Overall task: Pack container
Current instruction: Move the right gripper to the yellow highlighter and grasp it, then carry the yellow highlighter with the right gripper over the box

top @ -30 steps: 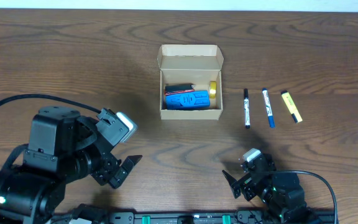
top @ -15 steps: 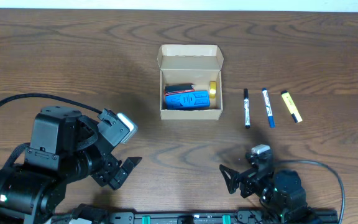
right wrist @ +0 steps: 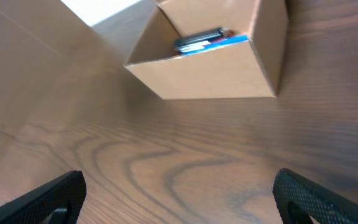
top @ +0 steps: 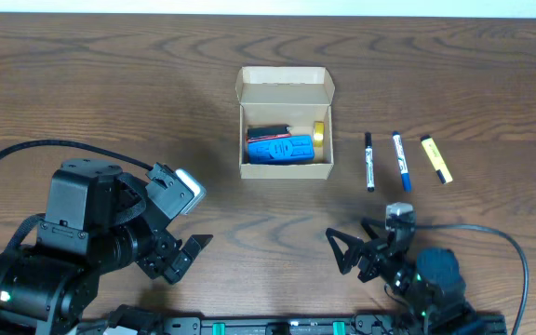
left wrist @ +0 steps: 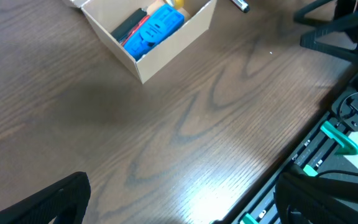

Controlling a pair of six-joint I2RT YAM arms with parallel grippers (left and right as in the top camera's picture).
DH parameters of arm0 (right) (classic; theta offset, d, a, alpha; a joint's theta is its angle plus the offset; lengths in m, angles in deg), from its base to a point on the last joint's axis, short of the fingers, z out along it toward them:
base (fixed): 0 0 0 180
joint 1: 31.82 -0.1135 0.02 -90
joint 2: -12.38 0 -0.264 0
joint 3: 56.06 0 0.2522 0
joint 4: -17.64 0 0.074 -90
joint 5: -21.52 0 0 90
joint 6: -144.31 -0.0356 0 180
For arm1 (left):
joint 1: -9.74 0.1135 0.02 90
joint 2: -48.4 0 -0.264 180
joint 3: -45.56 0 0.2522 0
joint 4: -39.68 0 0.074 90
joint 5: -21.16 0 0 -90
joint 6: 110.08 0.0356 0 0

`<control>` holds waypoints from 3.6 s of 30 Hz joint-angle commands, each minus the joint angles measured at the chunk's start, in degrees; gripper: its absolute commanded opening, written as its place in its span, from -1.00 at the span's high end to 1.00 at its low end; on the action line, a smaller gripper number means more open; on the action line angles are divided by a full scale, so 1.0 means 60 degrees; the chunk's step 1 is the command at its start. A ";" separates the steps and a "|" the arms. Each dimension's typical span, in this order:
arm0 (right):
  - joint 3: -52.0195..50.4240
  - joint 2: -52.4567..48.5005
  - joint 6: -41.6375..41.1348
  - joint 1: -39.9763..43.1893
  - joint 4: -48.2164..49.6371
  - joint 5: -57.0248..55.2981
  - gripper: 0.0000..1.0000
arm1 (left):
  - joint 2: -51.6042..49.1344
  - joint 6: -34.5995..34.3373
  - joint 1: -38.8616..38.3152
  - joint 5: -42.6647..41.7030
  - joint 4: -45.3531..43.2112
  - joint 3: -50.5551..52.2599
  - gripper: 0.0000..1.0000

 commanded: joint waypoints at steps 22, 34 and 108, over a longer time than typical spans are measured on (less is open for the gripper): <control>0.7796 -1.0240 0.6040 0.5734 -0.2095 -0.1931 -0.99 | 0.0004 0.0102 -0.0040 -0.0168 0.0022 0.0044 -0.91; 0.7817 -1.2524 0.7260 0.7315 -0.1224 -0.2051 -0.89 | 0.0004 0.0102 -0.0040 -0.0171 0.0022 0.0044 -0.91; 0.7945 -1.5952 0.7118 0.7224 0.0386 -0.1133 0.88 | 0.0004 0.0102 -0.0040 -0.0168 0.0022 0.0044 -0.91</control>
